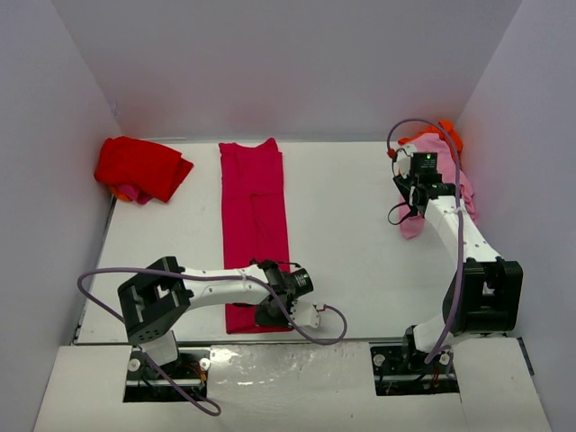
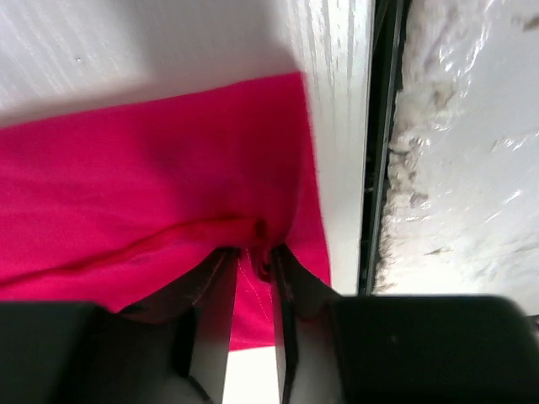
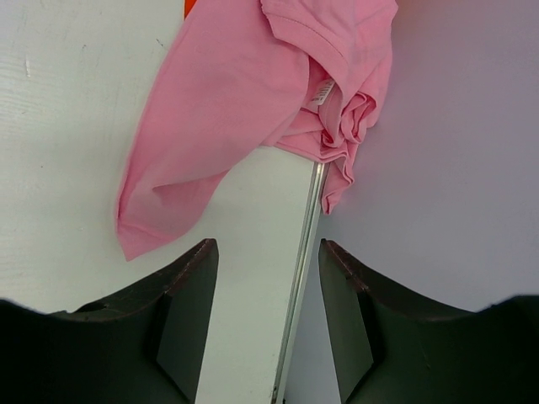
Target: Fold and stack the t-shirts
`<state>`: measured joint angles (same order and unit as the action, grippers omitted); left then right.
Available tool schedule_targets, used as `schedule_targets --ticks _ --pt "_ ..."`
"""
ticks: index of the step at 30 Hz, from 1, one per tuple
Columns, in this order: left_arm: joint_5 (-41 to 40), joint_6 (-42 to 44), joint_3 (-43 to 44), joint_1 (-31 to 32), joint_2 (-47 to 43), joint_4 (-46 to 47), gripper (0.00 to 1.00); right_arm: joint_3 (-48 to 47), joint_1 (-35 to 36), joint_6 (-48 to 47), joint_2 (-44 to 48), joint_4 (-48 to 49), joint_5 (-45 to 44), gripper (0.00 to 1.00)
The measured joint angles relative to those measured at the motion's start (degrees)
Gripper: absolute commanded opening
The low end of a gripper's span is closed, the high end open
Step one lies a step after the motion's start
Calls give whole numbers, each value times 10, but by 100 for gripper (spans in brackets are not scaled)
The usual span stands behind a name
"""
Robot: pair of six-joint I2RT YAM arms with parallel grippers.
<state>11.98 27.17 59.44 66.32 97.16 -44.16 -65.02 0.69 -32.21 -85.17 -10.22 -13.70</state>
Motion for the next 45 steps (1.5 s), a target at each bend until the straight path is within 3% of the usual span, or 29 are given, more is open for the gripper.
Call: schedule_targets --ticks 6,11,14,17,22,29,45 --pt "0 -4 3 1 3 1 0 -36 20 11 0 -65 81 28" --pt "0 -3 -1 1 -2 4 0 -157 104 8 -34 -177 236 14" --pt "0 -1 -1 1 -3 3 0 -255 142 -6 -99 -233 328 13" --pt "5 7 0 1 -4 -5 0 -284 147 -20 -149 -273 370 13" --pt "16 23 1 2 -16 -38 0 -287 152 -41 -218 -331 387 8" --pt "13 44 39 -1 -42 -96 0 -288 230 -61 -279 -368 381 6" --pt "22 79 84 -47 -31 -125 0 -287 252 -71 -300 -374 366 1"
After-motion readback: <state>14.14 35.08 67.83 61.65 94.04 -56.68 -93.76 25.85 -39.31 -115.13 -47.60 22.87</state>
